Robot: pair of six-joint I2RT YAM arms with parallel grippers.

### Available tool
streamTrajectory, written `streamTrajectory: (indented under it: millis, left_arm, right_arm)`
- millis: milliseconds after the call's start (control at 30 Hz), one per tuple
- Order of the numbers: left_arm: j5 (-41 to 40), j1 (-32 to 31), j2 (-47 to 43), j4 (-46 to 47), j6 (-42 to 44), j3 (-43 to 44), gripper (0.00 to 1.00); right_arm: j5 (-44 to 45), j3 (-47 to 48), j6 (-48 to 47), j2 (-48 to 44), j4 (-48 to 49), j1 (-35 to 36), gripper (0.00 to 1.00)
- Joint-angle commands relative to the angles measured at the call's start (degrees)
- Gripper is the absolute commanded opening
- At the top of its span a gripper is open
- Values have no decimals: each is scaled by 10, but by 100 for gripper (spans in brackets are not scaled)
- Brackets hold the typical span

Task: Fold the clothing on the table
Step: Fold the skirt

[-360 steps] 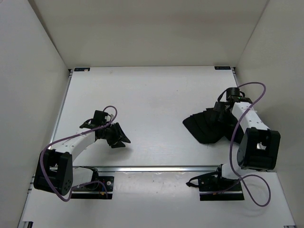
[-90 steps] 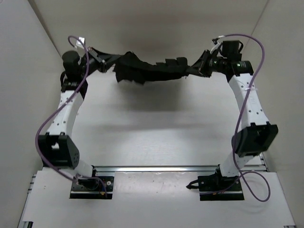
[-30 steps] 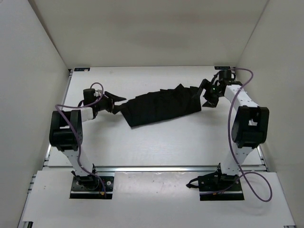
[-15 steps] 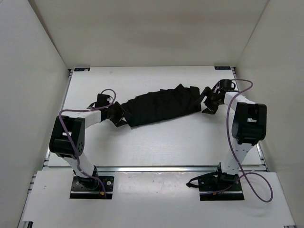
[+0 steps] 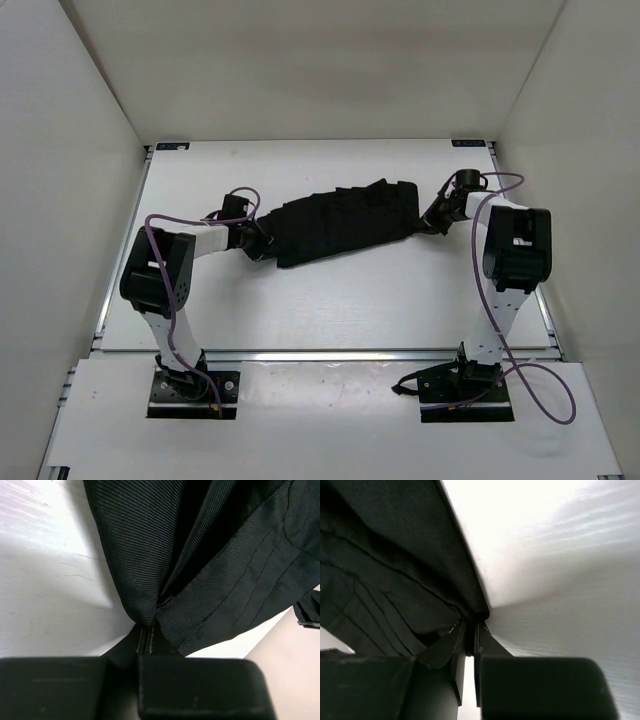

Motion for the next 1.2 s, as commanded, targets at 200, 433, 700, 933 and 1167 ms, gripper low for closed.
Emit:
streamTrajectory:
  millis: [200, 433, 700, 933, 1167]
  left_arm:
    - [12, -44, -33, 12, 2, -30, 0]
    - [17, -130, -24, 53, -41, -49, 0]
    - [17, -152, -10, 55, -55, -26, 0]
    - [25, -138, -18, 41, -43, -31, 0]
    - [36, -123, -26, 36, -32, -48, 0]
  right_arm:
    - [39, -57, -96, -109, -46, -55, 1]
    - [171, -10, -220, -177, -192, -23, 0]
    - [237, 81, -195, -225, -201, 272, 0]
    - [194, 47, -144, -194, -90, 419, 0]
    - [133, -5, -122, -138, -20, 480, 0]
